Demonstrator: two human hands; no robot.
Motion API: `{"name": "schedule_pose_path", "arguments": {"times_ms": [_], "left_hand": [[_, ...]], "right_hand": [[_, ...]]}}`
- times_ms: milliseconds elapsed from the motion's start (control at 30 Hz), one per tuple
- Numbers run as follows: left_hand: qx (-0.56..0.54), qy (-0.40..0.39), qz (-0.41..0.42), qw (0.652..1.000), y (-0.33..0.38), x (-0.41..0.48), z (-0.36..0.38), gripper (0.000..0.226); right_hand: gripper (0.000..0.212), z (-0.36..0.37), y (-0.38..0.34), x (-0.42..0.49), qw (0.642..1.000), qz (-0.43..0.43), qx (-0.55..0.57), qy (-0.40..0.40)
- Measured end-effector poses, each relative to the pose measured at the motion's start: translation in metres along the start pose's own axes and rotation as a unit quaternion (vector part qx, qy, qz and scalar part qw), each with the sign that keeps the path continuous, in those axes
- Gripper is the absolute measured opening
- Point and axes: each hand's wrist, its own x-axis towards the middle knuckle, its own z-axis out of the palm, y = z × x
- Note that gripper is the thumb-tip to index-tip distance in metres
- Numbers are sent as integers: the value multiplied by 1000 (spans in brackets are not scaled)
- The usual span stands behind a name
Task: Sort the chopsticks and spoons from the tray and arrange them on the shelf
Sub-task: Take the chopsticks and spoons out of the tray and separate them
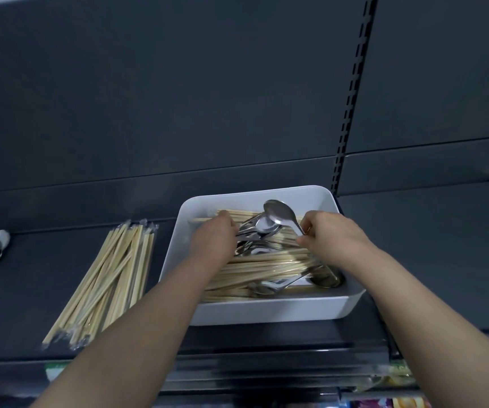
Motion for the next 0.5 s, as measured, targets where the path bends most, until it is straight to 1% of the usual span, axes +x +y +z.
{"name": "schedule_pose_path", "arguments": {"times_ms": [100, 167, 233, 333, 433, 500], "left_hand": [[-8, -11, -28, 1000, -4, 0, -2, 17], [-26, -14, -45, 999, -8, 1, -3, 12], [-35, -23, -45, 998, -12, 3, -3, 8], [-77, -22, -61, 995, -15, 2, -5, 7], [-99, -4, -66, 993, -13, -5, -10, 13], [-110, 16, -62, 992, -14, -6, -12, 15]], "right_hand": [[9, 2, -2, -6, 997, -23, -49, -57], [9, 9, -5, -9, 990, -44, -100, -89], [11, 17, -7, -8, 982, -64, -156, -89], [26, 24, -11, -6, 968, -79, -222, -81], [27, 27, -11, -5, 958, -103, -250, -93], [25, 26, -9, -4, 959, -115, -244, -89]]}}
